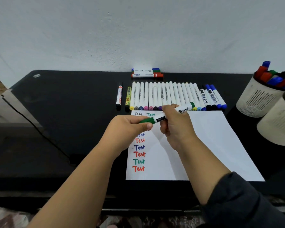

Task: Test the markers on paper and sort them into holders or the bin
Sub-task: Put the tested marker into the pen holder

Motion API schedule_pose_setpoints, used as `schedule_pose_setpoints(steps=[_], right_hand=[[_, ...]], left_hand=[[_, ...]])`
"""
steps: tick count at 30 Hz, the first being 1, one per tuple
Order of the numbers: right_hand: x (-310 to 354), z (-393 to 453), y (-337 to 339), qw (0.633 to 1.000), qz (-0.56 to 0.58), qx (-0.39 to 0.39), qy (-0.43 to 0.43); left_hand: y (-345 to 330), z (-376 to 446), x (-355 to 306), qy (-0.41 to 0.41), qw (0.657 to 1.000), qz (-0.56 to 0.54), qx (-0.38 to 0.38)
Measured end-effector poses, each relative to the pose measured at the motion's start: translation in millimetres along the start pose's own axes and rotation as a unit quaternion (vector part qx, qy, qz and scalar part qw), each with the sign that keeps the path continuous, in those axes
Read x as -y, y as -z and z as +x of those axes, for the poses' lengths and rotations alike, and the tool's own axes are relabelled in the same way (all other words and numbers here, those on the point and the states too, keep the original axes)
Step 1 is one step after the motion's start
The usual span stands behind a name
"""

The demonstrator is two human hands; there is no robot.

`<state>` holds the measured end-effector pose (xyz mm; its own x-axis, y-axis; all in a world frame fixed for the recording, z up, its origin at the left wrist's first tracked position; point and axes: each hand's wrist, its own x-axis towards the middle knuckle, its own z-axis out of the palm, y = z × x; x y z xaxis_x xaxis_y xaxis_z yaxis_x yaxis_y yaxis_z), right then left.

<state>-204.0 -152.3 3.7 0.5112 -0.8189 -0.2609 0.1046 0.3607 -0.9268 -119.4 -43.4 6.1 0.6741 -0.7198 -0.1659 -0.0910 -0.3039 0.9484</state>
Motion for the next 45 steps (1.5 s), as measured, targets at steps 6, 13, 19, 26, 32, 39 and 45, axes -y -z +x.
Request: schedule_pose_setpoints(steps=[6, 13, 19, 26, 32, 39, 45], right_hand=[[-5, 0, -1, 1.0, 0.008, -0.003, -0.015], [-4, 2, 1, 0.997, -0.081, -0.013, -0.01], [3, -6, 13, 0.999, -0.004, -0.038, 0.021], [16, -30, 33, 0.855, -0.415, 0.001, 0.313], [38, -38, 45, 0.701, -0.558, -0.009, 0.444], [84, -28, 78, 0.694, -0.587, -0.045, 0.415], [116, -10, 124, 0.766, -0.53, -0.097, 0.35]], left_hand=[[-1, 1, 2, 0.0, 1.0, 0.011, 0.017], [-8, -3, -1, 0.021, 0.999, 0.043, 0.0], [-10, -14, -11, 0.016, 0.996, 0.084, -0.028], [-14, -34, -34, -0.014, 0.995, 0.097, -0.019], [-24, -40, -63, -0.042, 0.994, 0.1, 0.002], [-44, -24, -90, -0.112, 0.987, 0.07, 0.086], [-89, 21, -92, -0.123, 0.973, 0.158, 0.116]])
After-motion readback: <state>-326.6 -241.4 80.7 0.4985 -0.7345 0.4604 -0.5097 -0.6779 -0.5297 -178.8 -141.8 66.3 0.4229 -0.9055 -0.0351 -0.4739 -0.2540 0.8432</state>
